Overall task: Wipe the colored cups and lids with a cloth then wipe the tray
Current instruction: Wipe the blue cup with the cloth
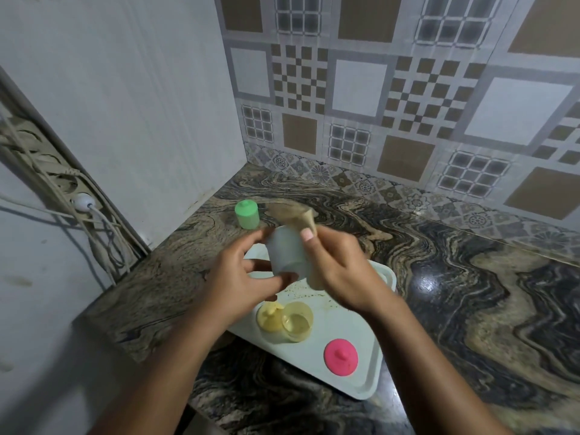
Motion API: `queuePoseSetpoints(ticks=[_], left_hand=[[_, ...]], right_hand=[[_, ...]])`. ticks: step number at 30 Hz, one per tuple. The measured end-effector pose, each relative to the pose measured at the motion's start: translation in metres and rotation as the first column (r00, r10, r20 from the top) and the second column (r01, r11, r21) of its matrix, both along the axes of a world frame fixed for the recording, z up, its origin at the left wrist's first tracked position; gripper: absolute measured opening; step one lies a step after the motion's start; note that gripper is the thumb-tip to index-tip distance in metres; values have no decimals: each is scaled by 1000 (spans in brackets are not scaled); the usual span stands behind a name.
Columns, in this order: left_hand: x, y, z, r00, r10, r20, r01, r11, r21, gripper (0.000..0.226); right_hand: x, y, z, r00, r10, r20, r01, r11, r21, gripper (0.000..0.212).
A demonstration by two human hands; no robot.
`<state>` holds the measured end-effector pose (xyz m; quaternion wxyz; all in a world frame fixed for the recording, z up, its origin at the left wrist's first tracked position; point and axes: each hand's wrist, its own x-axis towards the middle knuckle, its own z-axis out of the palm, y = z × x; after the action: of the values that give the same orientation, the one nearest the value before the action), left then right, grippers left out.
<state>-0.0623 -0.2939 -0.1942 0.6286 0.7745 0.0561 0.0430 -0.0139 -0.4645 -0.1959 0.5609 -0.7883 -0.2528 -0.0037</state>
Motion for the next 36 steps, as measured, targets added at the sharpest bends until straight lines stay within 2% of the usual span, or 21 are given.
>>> queuePoseSetpoints(ticks=[2, 6, 11, 14, 16, 20, 23, 26, 29, 32, 34, 36], left_hand=[[1, -1, 1, 999, 34, 30, -34, 999, 9, 70], [8, 6, -8, 995, 88, 43, -88, 996, -9, 72], [15, 19, -18, 993, 118, 30, -118, 993, -7, 78], [16, 21, -22, 996, 88, 30, -88, 996, -16, 74], [17, 22, -26, 997, 70, 25, -69, 996, -54, 74], [15, 19, -28, 999, 23, 29, -21, 997, -75, 83], [17, 15, -31, 999, 30, 36, -28, 999, -47, 82], [19, 10, -29, 999, 19, 27, -19, 1000, -8, 74], [21, 3, -26, 1000, 4, -1, -4, 997, -79, 70], [23, 2, -23, 999, 44, 6, -43, 995, -95, 69], [24, 4, -21, 997, 72, 10, -71, 994, -83, 74], [23, 5, -21, 997, 76, 19, -75, 995, -72, 75]], right_hand=[[-2, 1, -9, 996, 34, 78, -27, 996, -88, 27], [-11, -4, -22, 993, 39, 109, -29, 996, -88, 28], [-24, -15, -27, 994, 91, 66, -92, 996, 12, 44], [-26, -29, -38, 992, 111, -56, -107, 991, 77, 48], [-25, -36, -45, 986, 72, -151, -49, 987, 150, 51], [-4, -38, -43, 939, -140, -315, 241, 920, 308, 47], [19, -31, -30, 916, -201, -348, 323, 884, 339, 40], [34, -20, -10, 955, -196, -221, 252, 932, 262, 46], [37, -6, -1, 995, -83, -54, 86, 995, 56, 55], [33, 2, -5, 995, 40, 88, -27, 989, -143, 39], [28, 3, -10, 983, 63, 171, -37, 988, -153, 23], [21, 1, -14, 980, 59, 191, -35, 991, -127, 18]])
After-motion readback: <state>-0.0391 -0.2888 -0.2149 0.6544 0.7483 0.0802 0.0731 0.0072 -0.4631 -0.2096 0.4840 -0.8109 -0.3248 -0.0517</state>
